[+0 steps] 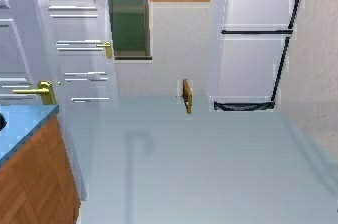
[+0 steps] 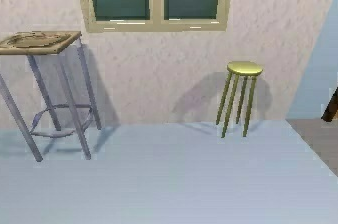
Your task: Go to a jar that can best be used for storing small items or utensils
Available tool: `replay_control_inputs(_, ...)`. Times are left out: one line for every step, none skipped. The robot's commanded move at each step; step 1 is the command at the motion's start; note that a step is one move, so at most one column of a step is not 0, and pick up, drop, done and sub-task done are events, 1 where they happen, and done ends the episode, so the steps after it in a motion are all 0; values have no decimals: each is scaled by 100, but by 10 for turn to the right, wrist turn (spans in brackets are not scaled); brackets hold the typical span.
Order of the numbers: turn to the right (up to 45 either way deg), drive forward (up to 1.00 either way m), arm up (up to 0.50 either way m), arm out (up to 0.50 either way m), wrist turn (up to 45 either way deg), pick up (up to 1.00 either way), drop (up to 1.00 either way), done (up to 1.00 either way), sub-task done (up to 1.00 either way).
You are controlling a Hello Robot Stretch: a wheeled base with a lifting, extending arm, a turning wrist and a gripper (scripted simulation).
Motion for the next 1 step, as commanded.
replay_control_inputs(0, 100, 0, 0, 0, 0, 0, 0, 0)
